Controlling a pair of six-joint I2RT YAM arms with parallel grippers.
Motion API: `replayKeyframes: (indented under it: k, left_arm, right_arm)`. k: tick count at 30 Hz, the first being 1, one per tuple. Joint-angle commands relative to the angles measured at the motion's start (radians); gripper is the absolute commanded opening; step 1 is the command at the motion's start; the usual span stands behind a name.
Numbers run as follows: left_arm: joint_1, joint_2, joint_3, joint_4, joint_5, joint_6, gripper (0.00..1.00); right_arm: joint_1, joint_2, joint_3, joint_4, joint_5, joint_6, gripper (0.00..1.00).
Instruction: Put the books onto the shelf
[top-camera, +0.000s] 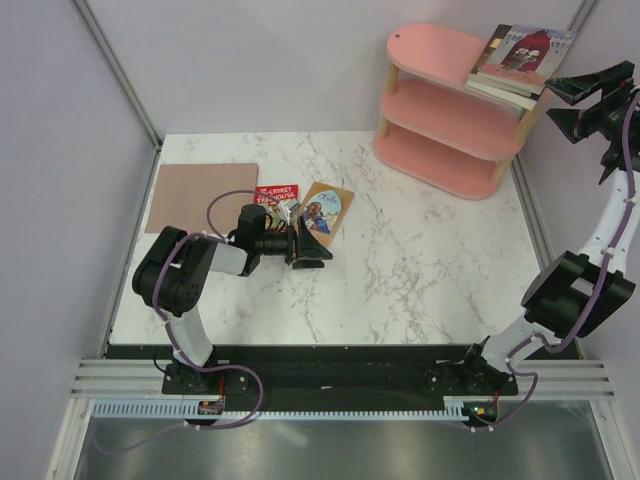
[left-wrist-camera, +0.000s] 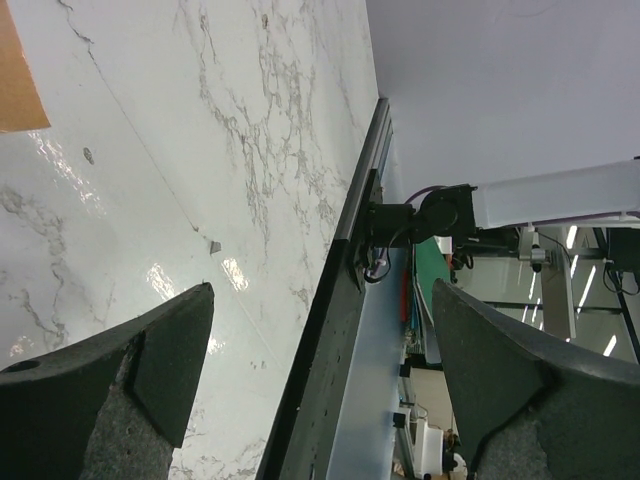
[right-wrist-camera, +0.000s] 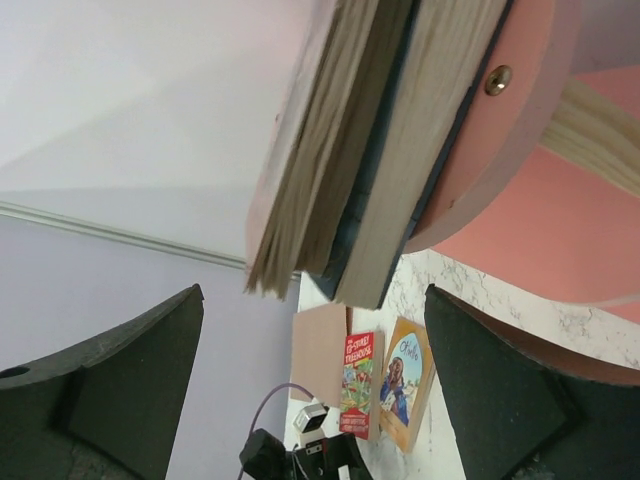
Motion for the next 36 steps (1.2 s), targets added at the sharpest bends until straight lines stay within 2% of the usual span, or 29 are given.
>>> replayKeyframes:
  k: [1,3,7,10,11,13,15,17,21,23,25,28,32,33,36]
  left_arm:
    - [-0.006,-0.037,-0.005,0.020,0.018,0.049,0.96]
    - [-0.006,-0.049,-0.002,0.017,0.004,0.060,0.96]
    - [0.003,-0.095,0.056,-0.109,-0.056,0.135,0.97]
    - [0.022,-0.138,0.183,-0.388,-0.189,0.256,0.98]
    - [0.026,-0.138,0.271,-0.537,-0.237,0.286,0.99]
    - [0.043,-0.125,0.361,-0.675,-0.373,0.355,0.99]
    - [0.060,-0.088,0.486,-0.834,-0.479,0.391,1.00]
    - [0.089,-0.065,0.547,-0.904,-0.531,0.400,1.00]
    - [0.141,0.016,0.679,-1.043,-0.625,0.388,1.00]
    - [0.155,0.046,0.740,-1.088,-0.675,0.388,1.00]
    - [0.155,0.090,0.798,-1.166,-0.711,0.389,1.00]
    - [0.155,0.122,0.835,-1.236,-0.775,0.394,1.00]
    - [0.157,0.130,0.826,-1.267,-0.869,0.417,1.00]
    - [0.157,0.138,0.825,-1.275,-0.874,0.420,1.00]
    - [0.157,0.144,0.803,-1.286,-0.893,0.431,1.00]
  right_arm:
    - [-0.011,-0.138,-0.056,0.031,-0.017,-0.028,0.98]
    - [-0.011,-0.192,-0.114,0.031,-0.003,-0.051,0.98]
    - [0.050,-0.452,-0.387,0.010,0.119,-0.130,0.98]
    - [0.191,-0.581,-0.590,-0.012,0.221,-0.214,0.98]
    - [0.273,-0.597,-0.631,-0.058,0.250,-0.248,0.98]
    - [0.344,-0.612,-0.758,-0.098,0.305,-0.334,0.96]
    - [0.440,-0.623,-0.897,-0.083,0.339,-0.354,0.92]
    - [0.536,-0.623,-0.978,-0.028,0.405,-0.345,0.88]
    - [0.699,-0.487,-1.113,0.136,0.465,-0.285,0.70]
    - [0.785,-0.406,-1.118,0.245,0.491,-0.259,0.70]
    - [0.861,-0.259,-1.081,0.326,0.496,-0.241,0.71]
    - [0.944,-0.068,-0.972,0.399,0.477,-0.219,0.72]
    - [1.003,0.105,-0.807,0.446,0.476,-0.167,0.71]
    - [1.007,0.163,-0.791,0.457,0.471,-0.150,0.67]
    - [1.011,0.249,-0.760,0.552,0.439,-0.075,0.64]
